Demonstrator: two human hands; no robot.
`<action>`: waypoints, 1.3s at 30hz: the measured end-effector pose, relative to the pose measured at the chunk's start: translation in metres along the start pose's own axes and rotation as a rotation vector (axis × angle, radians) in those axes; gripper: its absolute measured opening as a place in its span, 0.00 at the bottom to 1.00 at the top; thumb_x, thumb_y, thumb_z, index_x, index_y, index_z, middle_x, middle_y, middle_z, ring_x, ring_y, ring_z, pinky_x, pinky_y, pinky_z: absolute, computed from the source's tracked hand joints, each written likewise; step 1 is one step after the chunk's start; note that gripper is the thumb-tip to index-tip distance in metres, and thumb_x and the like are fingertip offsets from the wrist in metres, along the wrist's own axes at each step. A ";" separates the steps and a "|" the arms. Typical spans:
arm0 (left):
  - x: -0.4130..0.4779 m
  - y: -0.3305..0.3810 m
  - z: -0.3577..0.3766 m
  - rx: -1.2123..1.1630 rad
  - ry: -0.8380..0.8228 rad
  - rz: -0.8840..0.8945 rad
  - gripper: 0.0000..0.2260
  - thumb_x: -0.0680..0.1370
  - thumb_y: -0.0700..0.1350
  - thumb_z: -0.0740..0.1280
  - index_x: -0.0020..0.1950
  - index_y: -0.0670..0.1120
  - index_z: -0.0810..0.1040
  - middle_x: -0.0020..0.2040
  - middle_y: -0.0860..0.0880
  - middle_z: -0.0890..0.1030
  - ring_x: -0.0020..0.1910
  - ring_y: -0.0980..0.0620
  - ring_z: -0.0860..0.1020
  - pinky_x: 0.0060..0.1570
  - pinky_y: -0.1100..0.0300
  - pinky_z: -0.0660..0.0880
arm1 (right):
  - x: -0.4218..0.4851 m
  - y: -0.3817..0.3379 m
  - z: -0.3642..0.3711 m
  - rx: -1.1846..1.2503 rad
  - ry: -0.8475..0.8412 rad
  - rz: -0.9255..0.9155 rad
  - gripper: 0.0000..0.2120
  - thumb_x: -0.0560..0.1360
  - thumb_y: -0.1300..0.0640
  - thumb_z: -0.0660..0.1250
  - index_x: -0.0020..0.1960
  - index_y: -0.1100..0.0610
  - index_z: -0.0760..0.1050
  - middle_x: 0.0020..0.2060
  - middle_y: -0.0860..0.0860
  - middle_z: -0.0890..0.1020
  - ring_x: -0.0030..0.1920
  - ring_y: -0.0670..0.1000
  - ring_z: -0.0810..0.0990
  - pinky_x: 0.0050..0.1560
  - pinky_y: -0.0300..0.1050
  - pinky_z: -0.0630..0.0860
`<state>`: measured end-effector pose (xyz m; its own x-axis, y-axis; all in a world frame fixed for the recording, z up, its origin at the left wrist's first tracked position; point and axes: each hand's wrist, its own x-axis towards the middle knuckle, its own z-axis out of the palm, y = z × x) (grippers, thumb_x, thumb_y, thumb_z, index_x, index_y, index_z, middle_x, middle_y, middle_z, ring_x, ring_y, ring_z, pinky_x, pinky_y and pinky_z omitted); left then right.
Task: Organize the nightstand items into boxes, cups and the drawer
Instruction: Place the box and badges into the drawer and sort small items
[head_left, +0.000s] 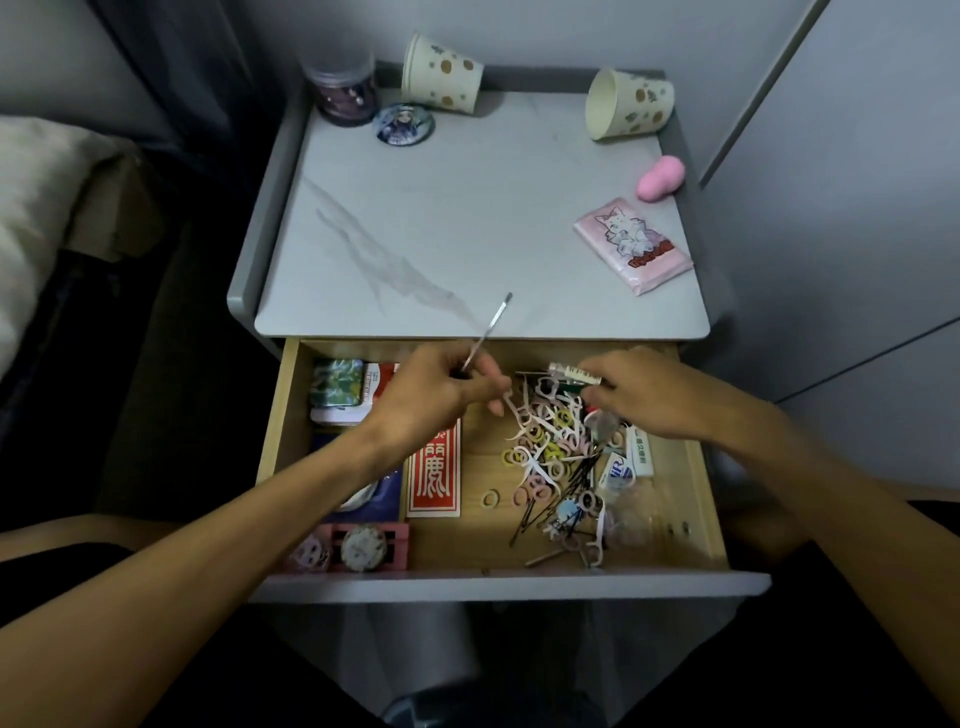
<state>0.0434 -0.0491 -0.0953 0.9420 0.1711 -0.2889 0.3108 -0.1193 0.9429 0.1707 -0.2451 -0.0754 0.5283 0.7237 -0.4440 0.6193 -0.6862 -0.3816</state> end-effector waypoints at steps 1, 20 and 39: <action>-0.002 -0.001 0.005 -0.050 -0.074 -0.034 0.03 0.78 0.42 0.70 0.47 0.43 0.80 0.38 0.45 0.84 0.24 0.57 0.64 0.24 0.64 0.60 | -0.001 0.005 -0.003 0.042 0.011 0.024 0.14 0.81 0.57 0.63 0.38 0.47 0.69 0.37 0.49 0.80 0.39 0.51 0.81 0.38 0.45 0.74; -0.001 -0.006 0.003 0.604 0.004 0.239 0.17 0.72 0.62 0.70 0.52 0.51 0.77 0.47 0.56 0.78 0.45 0.58 0.76 0.42 0.60 0.72 | 0.005 -0.029 0.017 0.375 -0.233 -0.128 0.08 0.79 0.53 0.67 0.50 0.58 0.79 0.33 0.48 0.81 0.30 0.44 0.75 0.32 0.37 0.70; -0.028 0.014 -0.100 0.185 -0.312 -0.089 0.09 0.82 0.44 0.62 0.47 0.40 0.76 0.37 0.47 0.80 0.29 0.50 0.62 0.26 0.62 0.57 | 0.014 -0.038 0.016 0.239 0.042 -0.079 0.03 0.77 0.51 0.69 0.47 0.48 0.81 0.34 0.43 0.81 0.32 0.35 0.77 0.36 0.33 0.68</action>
<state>0.0087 0.0426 -0.0576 0.8946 -0.1145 -0.4319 0.3840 -0.2972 0.8742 0.1458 -0.2101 -0.0803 0.5106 0.7747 -0.3729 0.5073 -0.6217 -0.5968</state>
